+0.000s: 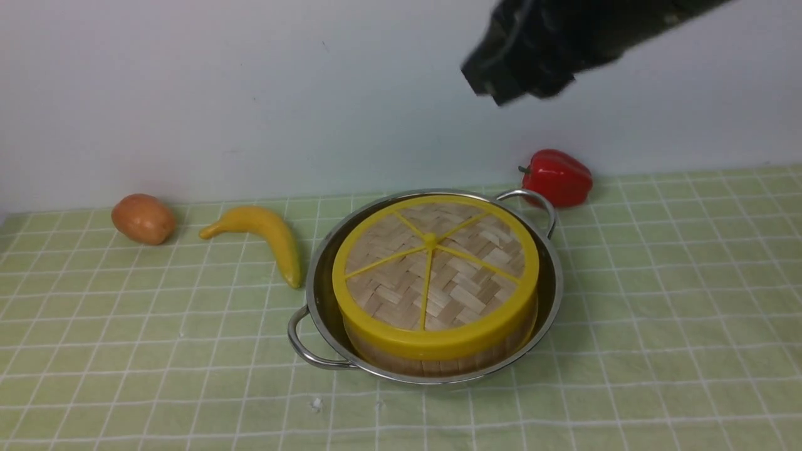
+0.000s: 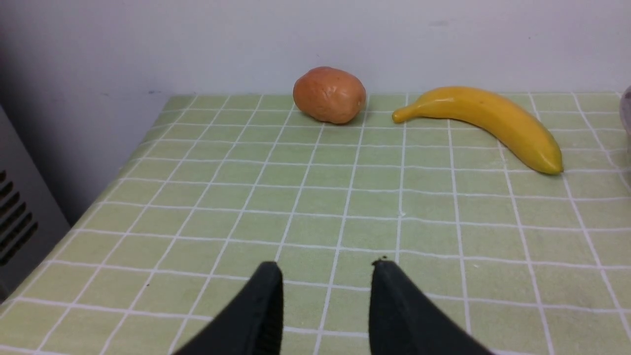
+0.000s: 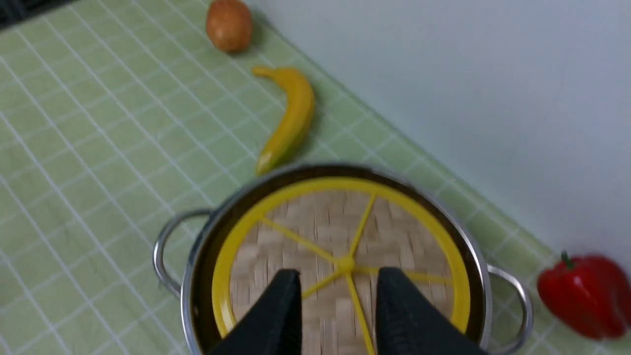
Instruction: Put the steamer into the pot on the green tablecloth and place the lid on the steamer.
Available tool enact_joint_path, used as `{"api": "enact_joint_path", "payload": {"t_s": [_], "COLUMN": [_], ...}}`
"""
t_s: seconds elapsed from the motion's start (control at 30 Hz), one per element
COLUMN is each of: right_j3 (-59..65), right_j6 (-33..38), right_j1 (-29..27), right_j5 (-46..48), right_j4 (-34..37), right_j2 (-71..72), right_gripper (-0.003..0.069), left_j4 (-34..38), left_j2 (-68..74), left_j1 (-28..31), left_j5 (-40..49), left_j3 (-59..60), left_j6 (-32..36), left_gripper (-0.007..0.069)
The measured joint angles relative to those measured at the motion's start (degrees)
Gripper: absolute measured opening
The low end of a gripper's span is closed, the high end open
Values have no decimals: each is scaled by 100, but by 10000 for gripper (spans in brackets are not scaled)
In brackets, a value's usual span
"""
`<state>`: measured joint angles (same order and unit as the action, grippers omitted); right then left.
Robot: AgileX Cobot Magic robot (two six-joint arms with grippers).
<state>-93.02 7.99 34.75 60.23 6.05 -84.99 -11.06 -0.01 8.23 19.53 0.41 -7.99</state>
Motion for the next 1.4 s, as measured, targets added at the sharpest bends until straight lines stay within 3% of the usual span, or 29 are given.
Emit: {"api": "enact_joint_path", "payload": {"t_s": [0.13, 0.2, 0.3, 0.37, 0.63, 0.87, 1.4], "right_j3": [1418, 2918, 3986, 5370, 7882, 8822, 9352], "right_j6": [-488, -845, -1068, -1257, -1350, -1355, -1394], "right_j1": [0, -95, -298, -725, -2282, -3099, -3148], "right_j5": [-487, -1302, -2005, -2820, -4154, -4509, -3972], "right_j4": [-360, -526, -604, -641, -766, -766, -639], "right_j2": [981, 2007, 2774, 3790, 6618, 8135, 8474], "right_gripper": [240, 240, 241, 241, 241, 241, 241], "left_j4": [0, 0, 0, 0, 0, 0, 0], "left_j2": [0, 0, 0, 0, 0, 0, 0], "left_j1": [0, 0, 0, 0, 0, 0, 0], "left_j5": [0, 0, 0, 0, 0, 0, -5], "left_j3": [0, 0, 0, 0, 0, 0, 0], "left_j6": [0, 0, 0, 0, 0, 0, 0], "left_gripper": [243, 243, 243, 243, 243, 243, 243]}}
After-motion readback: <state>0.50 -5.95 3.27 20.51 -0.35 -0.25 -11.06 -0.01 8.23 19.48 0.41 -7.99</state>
